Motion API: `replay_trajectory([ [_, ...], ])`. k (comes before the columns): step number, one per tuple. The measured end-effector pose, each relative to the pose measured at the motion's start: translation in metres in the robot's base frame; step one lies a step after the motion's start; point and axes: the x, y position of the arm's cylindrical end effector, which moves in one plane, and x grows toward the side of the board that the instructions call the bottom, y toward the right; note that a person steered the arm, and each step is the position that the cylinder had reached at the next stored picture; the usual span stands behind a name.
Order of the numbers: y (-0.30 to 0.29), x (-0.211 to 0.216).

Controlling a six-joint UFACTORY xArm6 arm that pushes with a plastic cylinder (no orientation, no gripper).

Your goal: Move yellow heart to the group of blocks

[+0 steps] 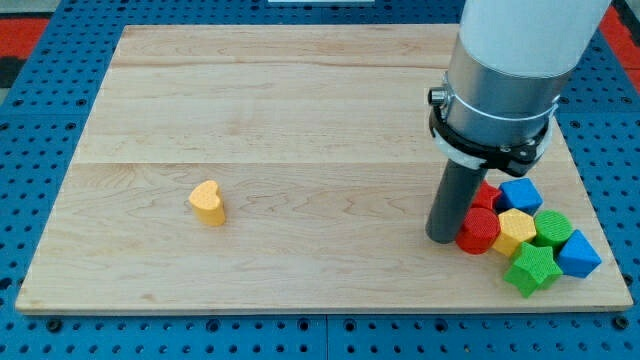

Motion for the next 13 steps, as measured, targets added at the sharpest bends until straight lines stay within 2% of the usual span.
replay_trajectory([
  [2,-0.081,-0.017],
  [4,-0.125,-0.09],
  [5,-0.186,-0.112],
  [7,-0.299,-0.103],
  [9,-0.308,-0.075],
  [11,-0.304,-0.065],
  [13,-0.255,-0.06],
])
